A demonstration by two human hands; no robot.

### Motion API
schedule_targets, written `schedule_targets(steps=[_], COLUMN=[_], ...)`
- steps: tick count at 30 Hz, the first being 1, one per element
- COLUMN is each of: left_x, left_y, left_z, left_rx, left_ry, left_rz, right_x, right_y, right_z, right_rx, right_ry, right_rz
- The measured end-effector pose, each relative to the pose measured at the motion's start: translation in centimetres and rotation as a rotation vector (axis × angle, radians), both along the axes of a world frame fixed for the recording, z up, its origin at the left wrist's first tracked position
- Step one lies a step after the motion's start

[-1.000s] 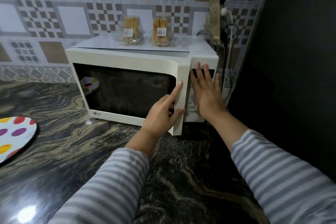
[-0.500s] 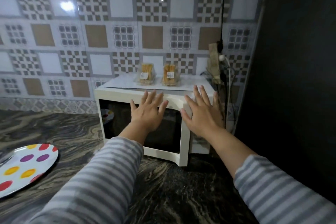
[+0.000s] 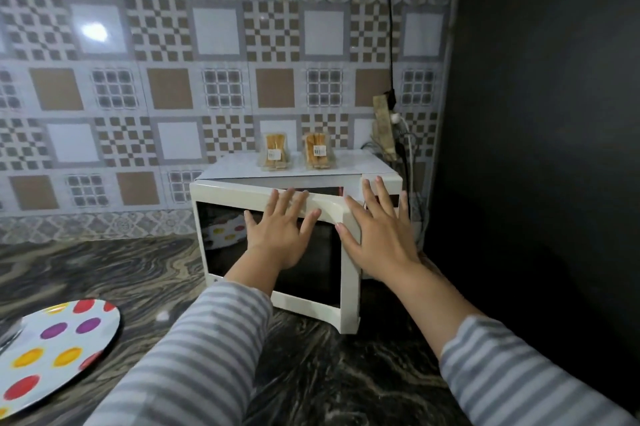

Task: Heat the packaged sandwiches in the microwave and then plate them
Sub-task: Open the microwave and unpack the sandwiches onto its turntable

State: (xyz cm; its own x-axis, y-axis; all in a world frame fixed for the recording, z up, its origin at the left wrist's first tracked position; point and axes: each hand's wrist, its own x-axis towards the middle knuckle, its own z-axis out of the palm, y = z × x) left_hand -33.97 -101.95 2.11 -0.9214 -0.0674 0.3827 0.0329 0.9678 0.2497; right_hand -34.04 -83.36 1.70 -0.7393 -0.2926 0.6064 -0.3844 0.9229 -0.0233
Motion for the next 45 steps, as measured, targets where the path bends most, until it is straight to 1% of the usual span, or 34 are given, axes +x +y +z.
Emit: schedule_targets(steps=[5, 12, 18, 22, 24, 28, 30, 33, 38, 41, 45], left_x=[4.4, 10.1, 14.6, 16.2, 16.2, 15.1, 14.3, 12.4, 7.4, 3.2, -3.3], left_y=[-2.5, -7.2, -11.9, -14.5, -15.2, -15.2, -14.4, -12.8, -11.1, -9.9, -8.7], left_z=[-0.3, 0.2, 2.0, 4.3, 5.2, 7.0, 7.8, 8.2, 7.5, 7.6, 7.7], left_rx=[-0.012, -0.016, 0.007, 0.082, 0.126, 0.072, 0.058, -0.040, -0.109, -0.071, -0.022], left_ry=[0.036, 0.017, -0.036, -0.122, -0.172, -0.172, -0.148, -0.126, -0.075, -0.053, -0.016], left_rz=[-0.070, -0.104, -0.157, -0.126, -0.095, -0.001, -0.002, -0.034, -0.027, -0.014, -0.003], right_x=[5.9, 13.0, 15.8, 16.1, 15.6, 13.8, 12.6, 10.1, 4.7, 0.4, -6.0], right_y=[-2.9, -7.4, -11.0, -12.6, -13.0, -13.8, -13.9, -13.6, -12.2, -11.2, -10.3], right_z=[-0.9, -0.1, 0.4, 1.0, 1.2, 1.5, 2.0, 2.6, 3.5, 4.2, 5.3], right_rx=[-0.067, -0.006, -0.031, -0.149, -0.179, -0.084, -0.020, 0.047, 0.035, 0.024, -0.045], right_ry=[0.045, 0.061, 0.070, 0.057, 0.037, -0.016, -0.076, -0.139, -0.160, -0.179, -0.212], right_rz=[0.033, 0.183, 0.415, 0.433, 0.416, 0.320, 0.238, 0.121, 0.042, 0.015, 0.031])
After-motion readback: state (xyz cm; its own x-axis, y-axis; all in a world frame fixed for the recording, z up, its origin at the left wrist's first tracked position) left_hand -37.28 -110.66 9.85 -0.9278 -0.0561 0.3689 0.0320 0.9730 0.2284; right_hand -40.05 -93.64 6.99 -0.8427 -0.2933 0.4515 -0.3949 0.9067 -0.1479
